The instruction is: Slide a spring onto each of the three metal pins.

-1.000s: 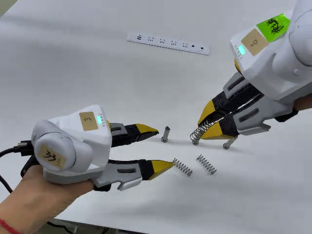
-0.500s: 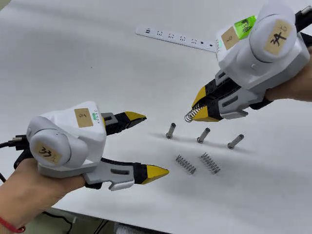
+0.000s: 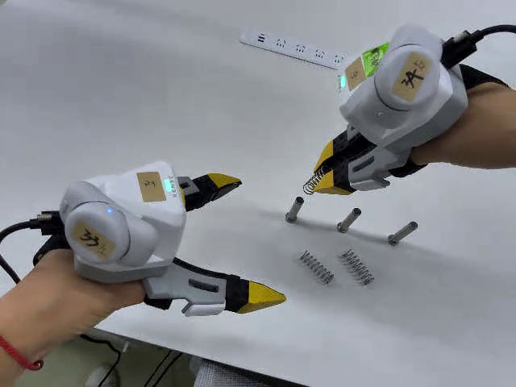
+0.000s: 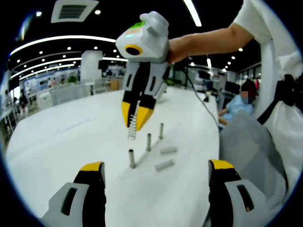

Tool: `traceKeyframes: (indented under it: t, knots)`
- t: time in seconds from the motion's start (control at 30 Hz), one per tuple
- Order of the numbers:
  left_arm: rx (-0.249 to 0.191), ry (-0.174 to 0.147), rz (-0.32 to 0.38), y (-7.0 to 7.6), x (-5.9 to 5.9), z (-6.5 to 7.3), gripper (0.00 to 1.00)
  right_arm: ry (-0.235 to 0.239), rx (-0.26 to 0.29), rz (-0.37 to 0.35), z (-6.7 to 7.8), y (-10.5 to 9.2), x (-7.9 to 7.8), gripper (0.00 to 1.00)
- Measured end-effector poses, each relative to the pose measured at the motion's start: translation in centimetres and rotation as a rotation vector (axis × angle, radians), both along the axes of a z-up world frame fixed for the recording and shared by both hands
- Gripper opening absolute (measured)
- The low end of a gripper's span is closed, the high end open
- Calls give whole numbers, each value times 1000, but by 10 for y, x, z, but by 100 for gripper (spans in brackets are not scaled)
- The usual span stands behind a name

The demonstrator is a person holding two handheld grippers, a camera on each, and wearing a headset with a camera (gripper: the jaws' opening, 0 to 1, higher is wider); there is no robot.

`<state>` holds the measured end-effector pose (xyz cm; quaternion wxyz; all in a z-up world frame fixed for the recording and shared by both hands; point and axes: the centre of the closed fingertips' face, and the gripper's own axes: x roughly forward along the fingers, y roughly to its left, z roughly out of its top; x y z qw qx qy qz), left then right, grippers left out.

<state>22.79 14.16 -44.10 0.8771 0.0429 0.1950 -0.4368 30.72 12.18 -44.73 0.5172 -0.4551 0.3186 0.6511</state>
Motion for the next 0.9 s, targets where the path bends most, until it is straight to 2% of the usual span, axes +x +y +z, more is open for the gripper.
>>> traceKeyframes:
  t: [0.23,0.63,0.9]
  knots:
    - [-11,8,5,0,1,-2,93,14,-25,2,-13,0,3,12]
    - [-27,13,10,-1,1,-4,94,27,-50,1,-20,-1,0,12]
    - [-37,17,10,-2,0,-4,94,33,-59,4,-25,2,4,12]
